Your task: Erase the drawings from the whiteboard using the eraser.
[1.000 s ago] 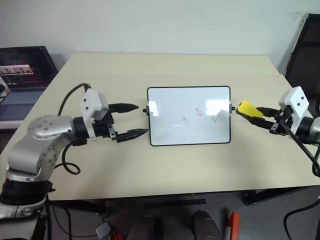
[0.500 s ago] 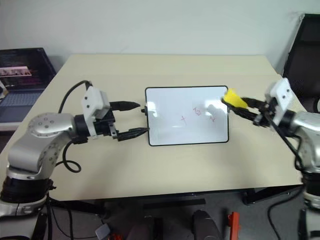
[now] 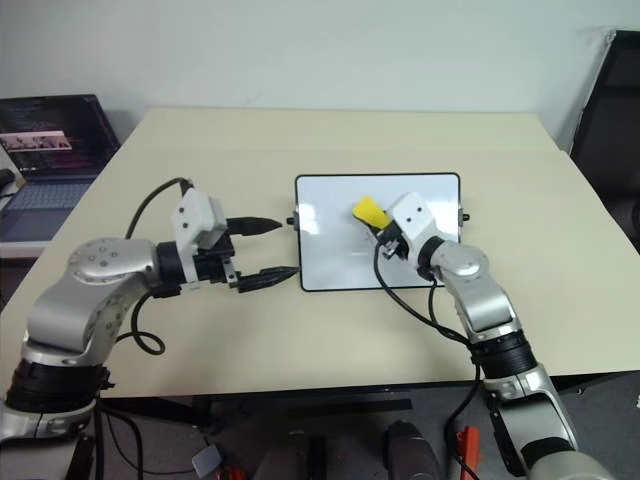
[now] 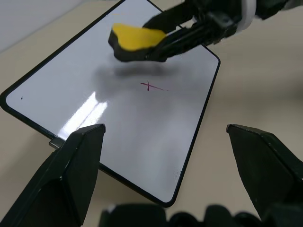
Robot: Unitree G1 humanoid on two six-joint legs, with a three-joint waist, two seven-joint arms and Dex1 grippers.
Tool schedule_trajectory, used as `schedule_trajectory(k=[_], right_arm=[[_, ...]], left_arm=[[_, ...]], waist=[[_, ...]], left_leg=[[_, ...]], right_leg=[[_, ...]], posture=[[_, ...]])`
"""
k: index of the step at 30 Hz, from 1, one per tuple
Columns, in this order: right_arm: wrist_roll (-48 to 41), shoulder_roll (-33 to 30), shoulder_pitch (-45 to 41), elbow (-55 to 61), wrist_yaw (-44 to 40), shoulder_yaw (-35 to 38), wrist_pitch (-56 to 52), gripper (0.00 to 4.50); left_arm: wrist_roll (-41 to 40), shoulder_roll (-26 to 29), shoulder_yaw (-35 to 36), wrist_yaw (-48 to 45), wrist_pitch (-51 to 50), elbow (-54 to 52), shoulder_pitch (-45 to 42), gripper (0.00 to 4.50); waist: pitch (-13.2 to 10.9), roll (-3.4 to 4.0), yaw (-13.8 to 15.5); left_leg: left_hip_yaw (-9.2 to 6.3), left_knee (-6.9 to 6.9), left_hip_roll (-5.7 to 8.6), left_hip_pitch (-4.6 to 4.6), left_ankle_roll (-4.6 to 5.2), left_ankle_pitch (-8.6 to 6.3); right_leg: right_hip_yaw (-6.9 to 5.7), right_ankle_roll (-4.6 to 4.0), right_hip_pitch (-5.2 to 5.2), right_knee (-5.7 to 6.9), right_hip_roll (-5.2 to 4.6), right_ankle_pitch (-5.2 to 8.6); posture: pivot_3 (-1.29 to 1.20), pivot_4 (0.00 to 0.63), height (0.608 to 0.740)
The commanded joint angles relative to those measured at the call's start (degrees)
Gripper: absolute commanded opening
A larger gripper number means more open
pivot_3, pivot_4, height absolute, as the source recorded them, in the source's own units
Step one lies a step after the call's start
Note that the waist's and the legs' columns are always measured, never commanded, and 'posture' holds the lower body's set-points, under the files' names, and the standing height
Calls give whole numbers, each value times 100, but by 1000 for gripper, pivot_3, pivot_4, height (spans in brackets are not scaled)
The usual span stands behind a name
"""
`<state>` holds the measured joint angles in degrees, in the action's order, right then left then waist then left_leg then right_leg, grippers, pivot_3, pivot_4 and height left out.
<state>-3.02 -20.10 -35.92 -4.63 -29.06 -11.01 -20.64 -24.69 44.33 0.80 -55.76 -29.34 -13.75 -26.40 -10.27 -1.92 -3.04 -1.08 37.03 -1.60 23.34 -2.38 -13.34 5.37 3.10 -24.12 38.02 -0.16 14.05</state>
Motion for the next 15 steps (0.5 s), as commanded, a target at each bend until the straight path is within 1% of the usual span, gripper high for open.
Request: schedule_trajectory(k=[1, 5, 8, 10, 11, 13, 14, 15], right_arm=[[439, -48, -316, -140, 33, -240, 3, 1273], [735, -121, -335, -424, -105, -458, -96, 1273], [946, -217, -126, -469, -406, -797, -149, 1273], [1121, -252, 124, -547, -524, -1073, -65, 1272], [1199, -267, 247, -597, -568, -1186, 17, 1272], [1294, -320, 546, -675, -730, -1418, 191, 1272], [1312, -329, 660, -700, -791, -1472, 232, 1272], [1327, -329, 728, -711, -827, -1494, 255, 1271]], left_arm=[[-32, 43, 117, -5, 59, -175, 9, 4500], [-45, 47, 138, 3, 50, -191, 27, 4500], [-47, 56, 156, 2, 58, -190, 50, 4500], [-47, 51, 159, 11, 59, -205, 61, 4500], [-49, 47, 161, 16, 58, -207, 60, 4500], [-40, 36, 153, 27, 63, -195, 44, 4500], [-37, 34, 152, 28, 66, -189, 37, 4500], [-37, 35, 155, 27, 69, -186, 36, 4500]], waist=[[0, 0, -21], [0, 0, -43], [2, -2, -41], [6, -8, -41], [8, -11, -41], [19, -20, -45], [29, -30, -46], [33, -36, -51]], left_leg=[[0, -1, 0, 0, 0, 0], [0, -3, -1, -3, 0, 0], [0, -2, -1, -17, 0, 0], [1, -4, -1, -43, 1, -1], [-2, -5, -1, -56, 1, -1], [-2, -5, -2, -85, 1, -1], [0, -5, -3, -100, 1, -1], [3, -5, -3, -119, 1, -1]], right_leg=[[0, -1, -1, 1, 0, 0], [1, -2, 0, 0, 1, 1], [1, -1, 10, 2, 1, 1], [1, 3, 38, 0, 1, 7], [-2, 18, 53, -2, 2, 19], [-1, 16, 80, -3, 2, 23], [1, 13, 91, -2, 2, 25], [5, -12, 104, 0, 2, 40]], posture=[[0, 150, 740], [0, 150, 740], [0, 150, 740], [0, 150, 740], [0, 150, 740], [0, 150, 740], [0, 150, 740], [0, 150, 740]])
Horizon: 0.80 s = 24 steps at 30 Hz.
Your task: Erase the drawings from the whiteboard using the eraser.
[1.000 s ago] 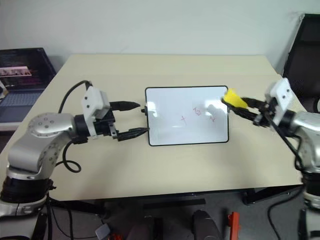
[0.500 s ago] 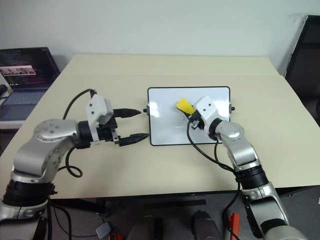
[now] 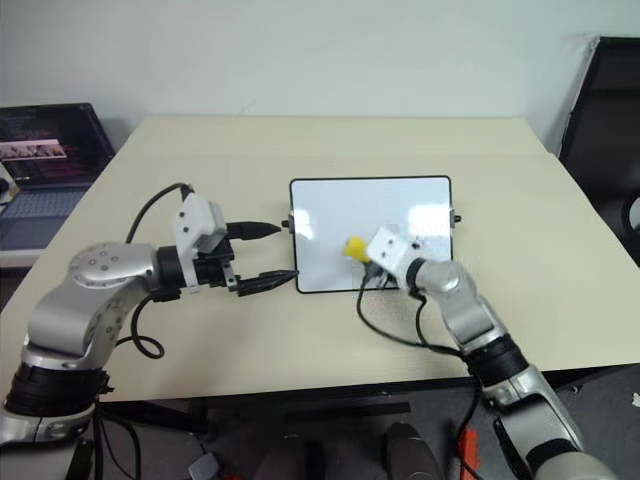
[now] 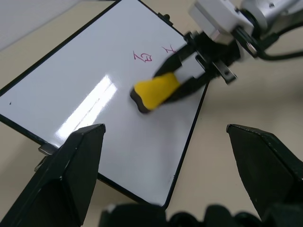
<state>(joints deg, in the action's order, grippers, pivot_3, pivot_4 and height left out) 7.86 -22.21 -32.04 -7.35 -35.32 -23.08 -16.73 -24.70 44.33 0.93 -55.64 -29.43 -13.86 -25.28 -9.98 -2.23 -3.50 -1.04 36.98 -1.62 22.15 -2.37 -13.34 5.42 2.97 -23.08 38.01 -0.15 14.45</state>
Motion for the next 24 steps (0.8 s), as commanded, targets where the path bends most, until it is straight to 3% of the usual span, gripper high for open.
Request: schedule_trajectory(k=[1, 6, 10, 13, 16, 20, 24], right_arm=[[244, -106, 399, -499, -167, -259, -85, 1266], [-326, 18, 318, -319, -184, 358, 38, 1263], [-1680, -195, 171, 847, -911, 1382, -321, 1255], [-2666, -722, 46, 1736, -1395, 2183, -1116, 1255], [-3170, -1681, 63, 2096, -1943, 2939, -1385, 1255], [-2978, -2775, 173, 1355, -2232, 3598, -1031, 1255], [-2571, -3530, 381, 510, -2371, 3788, -550, 1255]], left_arm=[[-33, 38, 144, 12, 81, -166, -88, 4500], [-6, 54, 127, -15, 106, -103, -149, 4500], [9, 64, 106, -52, 125, -32, -241, 4500], [23, 93, 104, -91, 146, 16, -286, 4500], [23, 110, 105, -108, 153, 37, -326, 4500], [49, 74, 80, -103, 167, 67, -359, 4500], [101, 16, 43, -84, 217, 164, -436, 4500]], waist=[[4, -7, -13], [2, -9, -38], [-17, 0, -1], [-18, 3, 29], [-20, 6, 64], [-21, 6, 109], [-22, 8, 107]], left_leg=[[3, 0, -1, -20, 0, 0], [-2, 1, -1, -114, 5, 4], [-9, 1, 4, -81, 5, 4], [-9, -2, 7, 19, 4, 4], [-29, -5, 5, 94, 4, 2], [-31, -12, 4, 97, 22, -35], [-18, -11, 5, 95, 22, -39]], right_leg=[[4, -4, 17, 1, 0, 1], [14, -4, 85, -18, -1, 1], [20, -3, 89, -23, -3, 1], [11, 14, 1, -13, -1, -8], [-12, 8, -69, -4, 2, -28], [-26, -5, -67, -16, 1, 4], [-13, -4, -67, -21, 1, 7]], posture=[[0, 150, 740], [0, 150, 740], [0, 150, 740], [0, 150, 740], [0, 150, 740], [0, 150, 740], [0, 150, 740]])
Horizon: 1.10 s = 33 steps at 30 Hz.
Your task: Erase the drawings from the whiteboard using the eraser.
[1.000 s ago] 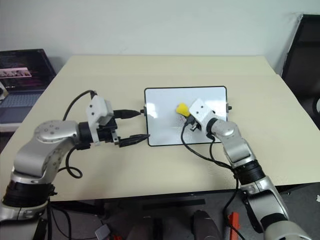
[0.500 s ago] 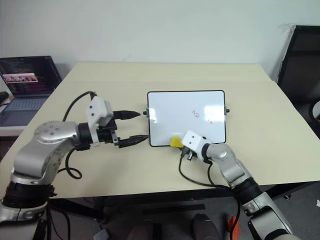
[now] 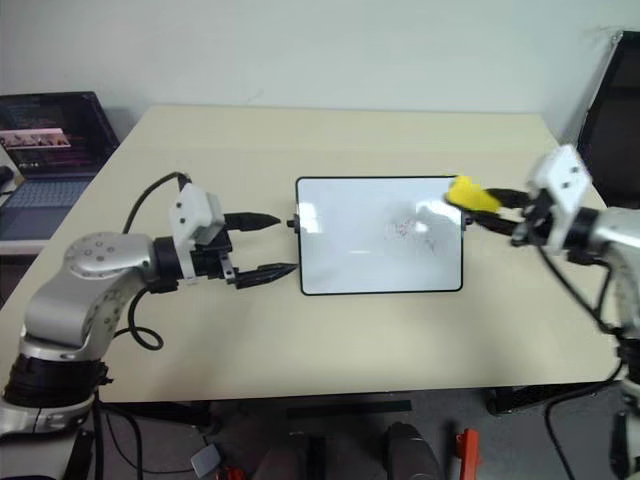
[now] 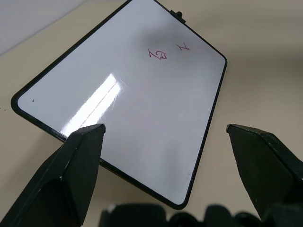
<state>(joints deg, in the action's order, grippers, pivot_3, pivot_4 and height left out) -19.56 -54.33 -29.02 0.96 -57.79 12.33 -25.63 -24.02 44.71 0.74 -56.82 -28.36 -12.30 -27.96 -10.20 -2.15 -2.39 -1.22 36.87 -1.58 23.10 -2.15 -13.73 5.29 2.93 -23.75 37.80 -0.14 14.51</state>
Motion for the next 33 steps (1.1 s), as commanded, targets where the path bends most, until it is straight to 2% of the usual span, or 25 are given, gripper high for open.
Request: schedule_trajectory(k=[1, 5, 29, 31, 33], right_arm=[[188, -411, 114, -423, -143, 276, 402, 1255], [179, -598, 277, -600, -216, 413, 592, 1255], [67, -387, 463, -264, -177, 263, 348, 1255], [19, -232, 304, -258, -72, 222, 367, 1255], [157, 602, -359, -340, 789, -21, 507, 1255]], left_arm=[[44, -34, 58, 40, 122, 32, -188, 4500], [81, -69, 41, 71, 134, 33, -201, 4500], [99, -137, 75, 224, 70, 37, -276, 4500], [70, -154, 86, 224, 63, 41, -275, 4500], [81, -147, 66, 191, 81, 78, -275, 4500]], waist=[[-1, 1, -16], [-6, 9, -75], [-8, 13, -87], [-8, 13, -89], [-8, 13, -142]], left_leg=[[5, 0, 0, -4, 0, 0], [14, 6, 0, -11, 0, 1], [16, 13, 0, -22, 0, 2], [16, 13, 0, -22, 0, 2], [18, 12, 0, -26, 0, 2]], right_leg=[[6, 1, 1, 0, 0, 1], [20, 25, 4, 8, 2, 13], [24, 36, 14, 15, 3, 7], [24, 36, 14, 15, 3, 7], [26, 36, 16, 16, 3, 7]], posture=[[0, 150, 740], [0, 150, 740], [0, 150, 740], [0, 150, 740], [0, 150, 740]])
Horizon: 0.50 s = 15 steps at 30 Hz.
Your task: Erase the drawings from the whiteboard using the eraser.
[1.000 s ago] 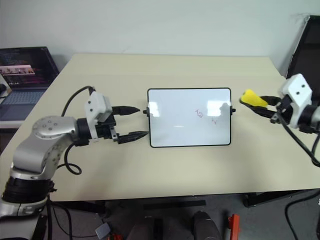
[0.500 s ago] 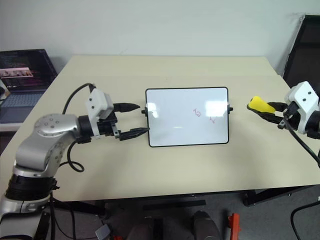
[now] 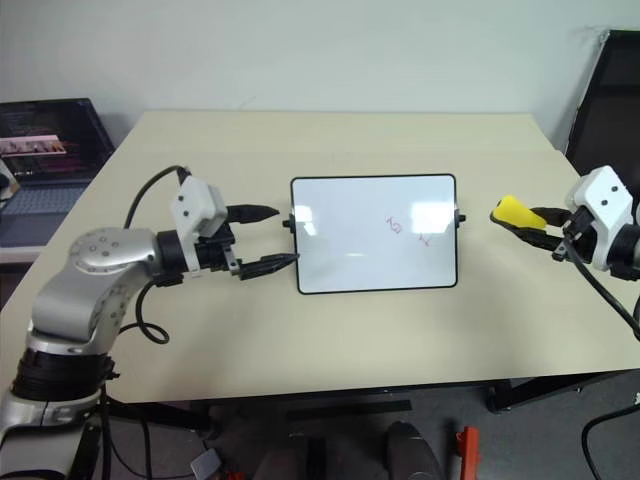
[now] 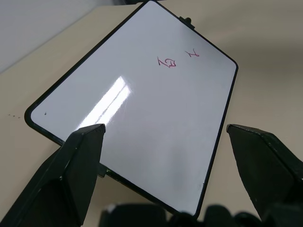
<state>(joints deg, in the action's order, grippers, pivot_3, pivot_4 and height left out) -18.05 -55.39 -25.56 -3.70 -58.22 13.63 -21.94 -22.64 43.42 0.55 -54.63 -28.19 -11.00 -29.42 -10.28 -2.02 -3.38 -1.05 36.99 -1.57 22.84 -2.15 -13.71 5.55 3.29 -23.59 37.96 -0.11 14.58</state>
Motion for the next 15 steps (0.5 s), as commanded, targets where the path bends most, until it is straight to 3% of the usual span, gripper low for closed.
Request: schedule_trajectory(k=[1, 8, 15], right_arm=[[76, 1075, -930, 136, 1131, -283, 159, 1255], [873, 2389, -1350, 17, 2281, -1074, 399, 1254], [1400, 2734, -1404, -795, 2656, -1435, 858, 1254]], left_arm=[[-48, -20, 76, -43, 76, -21, -142, 4500], [13, -107, -15, -91, 102, 86, -277, 4500], [-2, -95, 23, -94, 71, 11, -180, 4500]], waist=[[-1, 0, -113], [-4, 6, -109], [-5, 7, 0]], left_leg=[[4, 4, -5, -6, 0, 0], [-15, 1, -5, 5, 6, 8], [-10, -2, 0, 12, 3, 6]], right_leg=[[3, 2, 3, 1, 5, -2], [-5, -6, 0, 1, 13, -14], [-6, -24, -6, -4, 4, -25]], posture=[[0, 150, 740], [0, 150, 740], [0, 150, 740]])
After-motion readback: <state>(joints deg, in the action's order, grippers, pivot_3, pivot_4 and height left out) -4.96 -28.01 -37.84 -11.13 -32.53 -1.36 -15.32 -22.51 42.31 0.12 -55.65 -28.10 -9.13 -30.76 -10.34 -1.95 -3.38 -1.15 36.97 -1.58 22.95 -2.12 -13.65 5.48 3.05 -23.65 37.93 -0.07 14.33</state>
